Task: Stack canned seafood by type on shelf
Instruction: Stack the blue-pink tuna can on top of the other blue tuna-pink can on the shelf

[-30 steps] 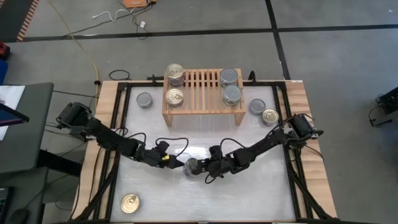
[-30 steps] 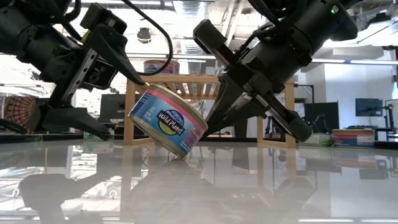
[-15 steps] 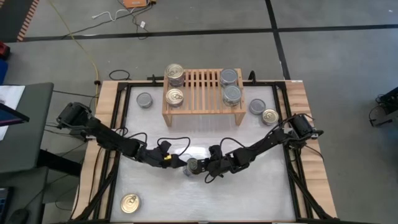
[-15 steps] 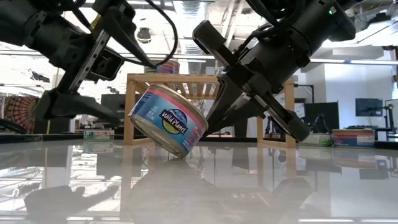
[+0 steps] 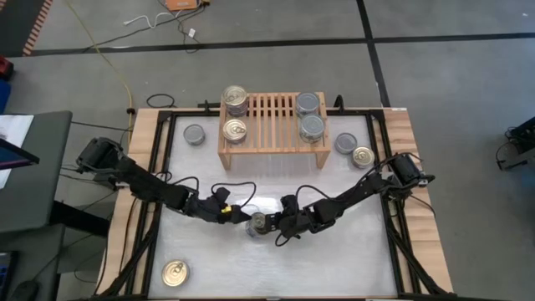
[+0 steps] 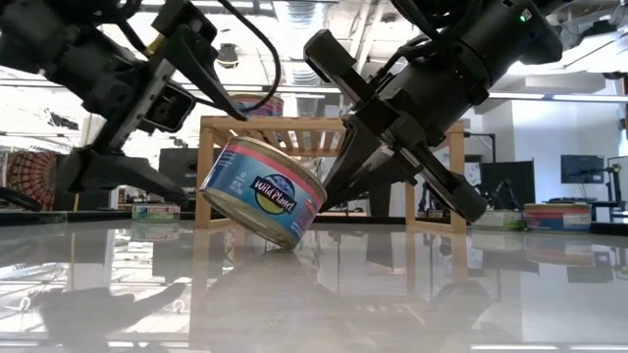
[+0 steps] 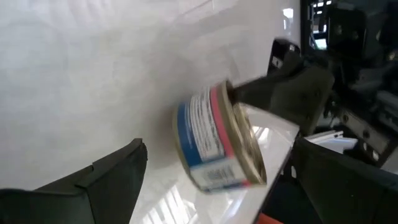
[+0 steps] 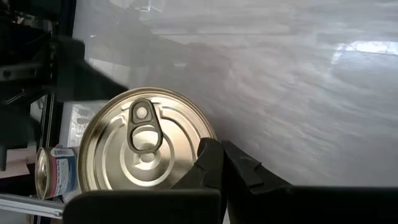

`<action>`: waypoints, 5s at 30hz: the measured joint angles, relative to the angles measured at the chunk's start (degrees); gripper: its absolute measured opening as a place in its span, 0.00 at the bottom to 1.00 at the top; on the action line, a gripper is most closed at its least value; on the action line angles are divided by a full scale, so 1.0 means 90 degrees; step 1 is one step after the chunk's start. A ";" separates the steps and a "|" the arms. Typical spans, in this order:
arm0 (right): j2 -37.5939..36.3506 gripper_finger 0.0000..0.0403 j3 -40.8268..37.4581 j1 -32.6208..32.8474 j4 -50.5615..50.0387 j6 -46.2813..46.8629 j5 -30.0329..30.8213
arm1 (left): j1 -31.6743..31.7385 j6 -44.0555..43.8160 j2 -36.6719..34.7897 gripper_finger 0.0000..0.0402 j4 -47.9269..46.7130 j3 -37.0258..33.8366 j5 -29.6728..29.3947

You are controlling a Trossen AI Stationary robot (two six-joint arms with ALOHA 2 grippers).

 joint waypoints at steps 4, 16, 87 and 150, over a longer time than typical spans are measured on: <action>0.0000 0.06 0.0000 0.0005 0.0002 0.0000 0.0002 | 0.0279 0.0220 0.0000 0.96 0.0003 0.0000 0.0425; 0.0000 0.06 0.0000 0.0005 -0.0005 -0.0104 -0.0002 | 0.0262 -0.0342 0.0000 0.96 0.0005 0.0002 0.0709; 0.0000 0.07 0.0002 -0.0073 0.0129 -0.0679 0.0027 | -0.1029 -0.3168 0.1773 0.70 -0.0398 0.1418 -0.1713; -0.1766 0.41 -0.0607 0.2992 -0.4112 0.1049 0.0222 | -0.0467 -0.0191 -0.0409 0.52 0.0803 0.0928 -0.1753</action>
